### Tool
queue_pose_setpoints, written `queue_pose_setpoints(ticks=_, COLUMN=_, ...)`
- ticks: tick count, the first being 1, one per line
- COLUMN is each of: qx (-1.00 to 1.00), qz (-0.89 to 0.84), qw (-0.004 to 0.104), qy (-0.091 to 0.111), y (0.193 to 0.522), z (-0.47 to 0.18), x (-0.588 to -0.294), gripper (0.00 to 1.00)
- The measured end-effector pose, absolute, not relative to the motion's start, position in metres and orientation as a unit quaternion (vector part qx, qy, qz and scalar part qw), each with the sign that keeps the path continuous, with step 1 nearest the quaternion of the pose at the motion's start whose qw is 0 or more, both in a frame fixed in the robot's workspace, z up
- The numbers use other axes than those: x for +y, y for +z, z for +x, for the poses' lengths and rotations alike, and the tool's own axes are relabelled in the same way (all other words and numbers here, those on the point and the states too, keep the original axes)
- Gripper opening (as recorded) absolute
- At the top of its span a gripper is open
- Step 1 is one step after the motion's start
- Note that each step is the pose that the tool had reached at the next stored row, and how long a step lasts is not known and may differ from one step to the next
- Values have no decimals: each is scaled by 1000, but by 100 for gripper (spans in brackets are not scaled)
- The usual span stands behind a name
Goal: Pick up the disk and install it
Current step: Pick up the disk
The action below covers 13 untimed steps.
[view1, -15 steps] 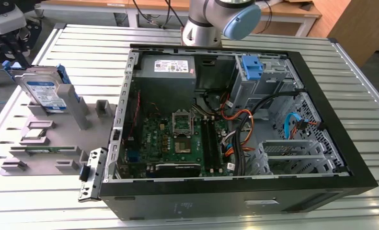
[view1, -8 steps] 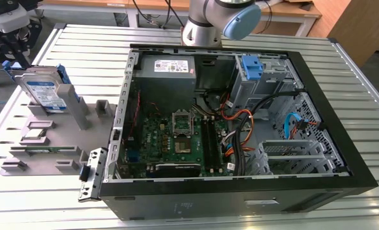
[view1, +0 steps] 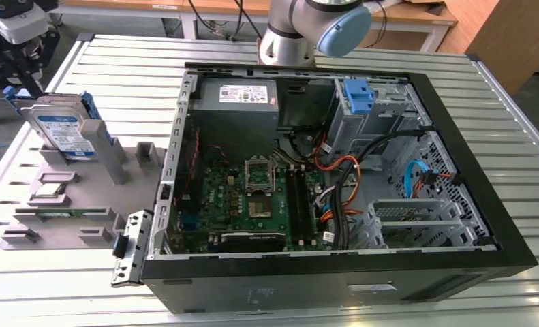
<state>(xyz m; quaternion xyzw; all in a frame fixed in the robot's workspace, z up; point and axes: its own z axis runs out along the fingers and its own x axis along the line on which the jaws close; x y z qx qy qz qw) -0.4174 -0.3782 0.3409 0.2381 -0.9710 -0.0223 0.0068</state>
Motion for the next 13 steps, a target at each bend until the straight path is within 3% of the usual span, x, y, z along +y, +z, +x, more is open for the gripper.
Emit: queue_pose_setpoints(ticks=13, qx=-954, qz=298, qw=8, qy=-22, y=341, z=-417, x=-378, gripper=10)
